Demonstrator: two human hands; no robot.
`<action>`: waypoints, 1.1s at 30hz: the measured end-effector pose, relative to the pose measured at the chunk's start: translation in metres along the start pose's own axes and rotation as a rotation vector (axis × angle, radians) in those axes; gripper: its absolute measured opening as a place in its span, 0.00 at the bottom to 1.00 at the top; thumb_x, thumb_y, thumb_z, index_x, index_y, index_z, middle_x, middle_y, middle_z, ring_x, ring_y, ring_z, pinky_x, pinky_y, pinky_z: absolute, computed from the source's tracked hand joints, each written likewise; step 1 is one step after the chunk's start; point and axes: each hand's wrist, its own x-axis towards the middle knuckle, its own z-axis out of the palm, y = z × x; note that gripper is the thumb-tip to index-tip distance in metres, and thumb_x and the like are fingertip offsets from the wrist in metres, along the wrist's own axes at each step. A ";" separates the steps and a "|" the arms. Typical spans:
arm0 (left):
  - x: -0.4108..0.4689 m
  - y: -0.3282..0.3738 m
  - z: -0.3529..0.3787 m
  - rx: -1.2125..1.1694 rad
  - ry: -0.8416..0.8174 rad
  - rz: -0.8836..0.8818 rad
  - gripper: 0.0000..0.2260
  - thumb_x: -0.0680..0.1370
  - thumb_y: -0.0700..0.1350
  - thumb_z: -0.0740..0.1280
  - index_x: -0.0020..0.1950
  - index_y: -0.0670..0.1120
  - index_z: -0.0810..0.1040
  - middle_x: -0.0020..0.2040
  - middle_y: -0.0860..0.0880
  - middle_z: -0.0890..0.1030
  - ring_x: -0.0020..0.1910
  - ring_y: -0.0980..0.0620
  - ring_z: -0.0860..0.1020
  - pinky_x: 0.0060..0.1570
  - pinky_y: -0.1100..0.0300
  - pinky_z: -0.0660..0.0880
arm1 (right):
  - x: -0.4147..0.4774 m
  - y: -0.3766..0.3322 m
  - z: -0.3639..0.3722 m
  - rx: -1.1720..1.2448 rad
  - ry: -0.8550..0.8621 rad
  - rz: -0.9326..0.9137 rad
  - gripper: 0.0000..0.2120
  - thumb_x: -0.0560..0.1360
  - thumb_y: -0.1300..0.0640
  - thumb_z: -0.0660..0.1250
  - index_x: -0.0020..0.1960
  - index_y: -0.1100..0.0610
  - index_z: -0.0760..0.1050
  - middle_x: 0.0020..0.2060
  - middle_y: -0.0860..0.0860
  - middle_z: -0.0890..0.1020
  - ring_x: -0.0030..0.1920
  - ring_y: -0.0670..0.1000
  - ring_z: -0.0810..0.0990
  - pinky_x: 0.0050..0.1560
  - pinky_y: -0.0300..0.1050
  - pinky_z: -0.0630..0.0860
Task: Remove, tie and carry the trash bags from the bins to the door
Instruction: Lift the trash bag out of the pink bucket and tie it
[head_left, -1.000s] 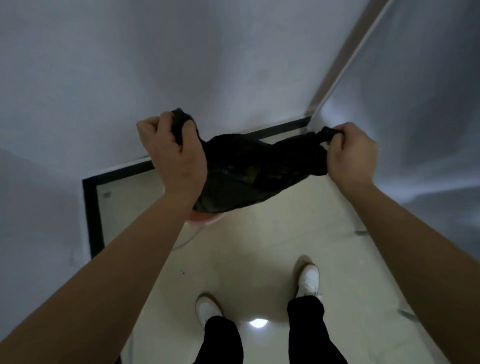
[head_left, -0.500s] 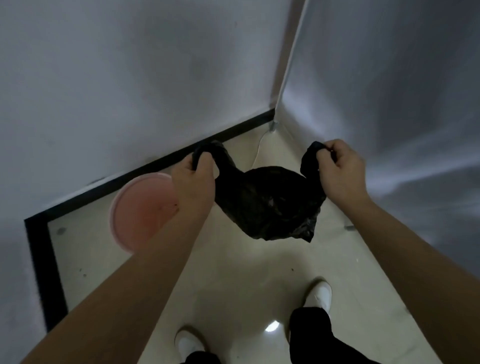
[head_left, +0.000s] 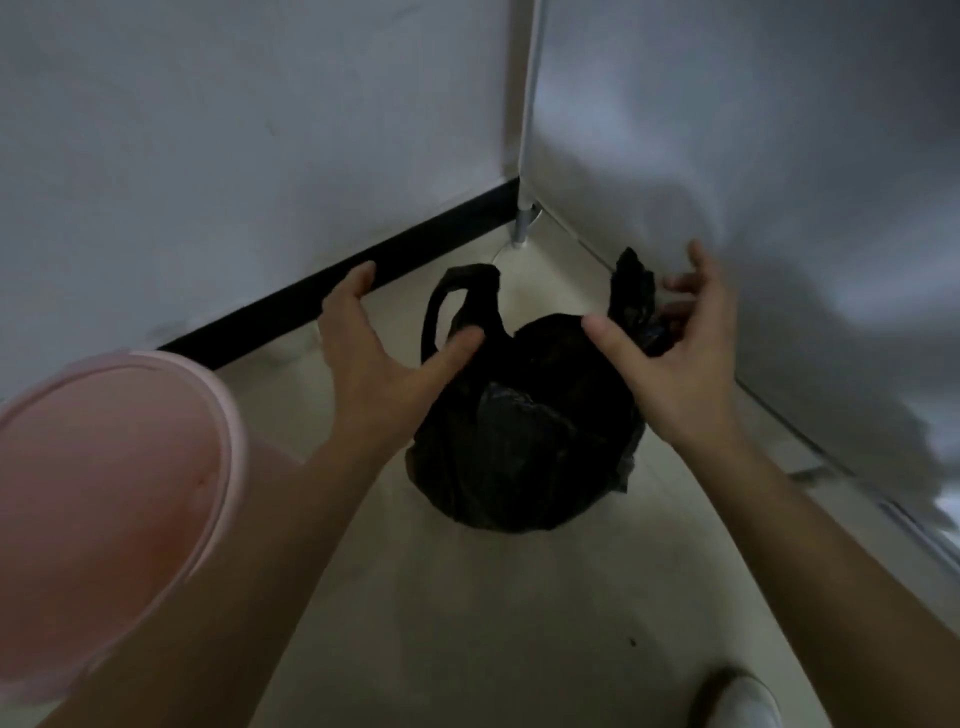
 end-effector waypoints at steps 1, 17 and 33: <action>-0.004 -0.011 0.005 -0.029 -0.068 0.007 0.50 0.63 0.72 0.72 0.77 0.55 0.55 0.74 0.51 0.63 0.74 0.54 0.63 0.74 0.51 0.61 | -0.003 0.013 0.005 -0.011 0.044 -0.061 0.55 0.63 0.28 0.71 0.79 0.51 0.52 0.68 0.50 0.65 0.65 0.49 0.70 0.64 0.44 0.72; 0.000 -0.035 0.065 -0.702 0.010 -0.318 0.08 0.77 0.49 0.72 0.54 0.48 0.84 0.49 0.48 0.86 0.50 0.50 0.84 0.55 0.52 0.79 | 0.022 0.112 0.085 0.500 -0.171 0.367 0.16 0.75 0.46 0.71 0.60 0.50 0.79 0.54 0.47 0.84 0.55 0.49 0.83 0.59 0.46 0.78; 0.008 -0.060 0.004 -0.949 -0.070 -0.506 0.32 0.67 0.62 0.75 0.61 0.40 0.77 0.29 0.52 0.58 0.26 0.55 0.60 0.33 0.60 0.71 | 0.017 0.063 0.103 0.004 -0.487 -0.197 0.13 0.82 0.53 0.59 0.42 0.52 0.77 0.37 0.45 0.81 0.39 0.40 0.79 0.40 0.36 0.72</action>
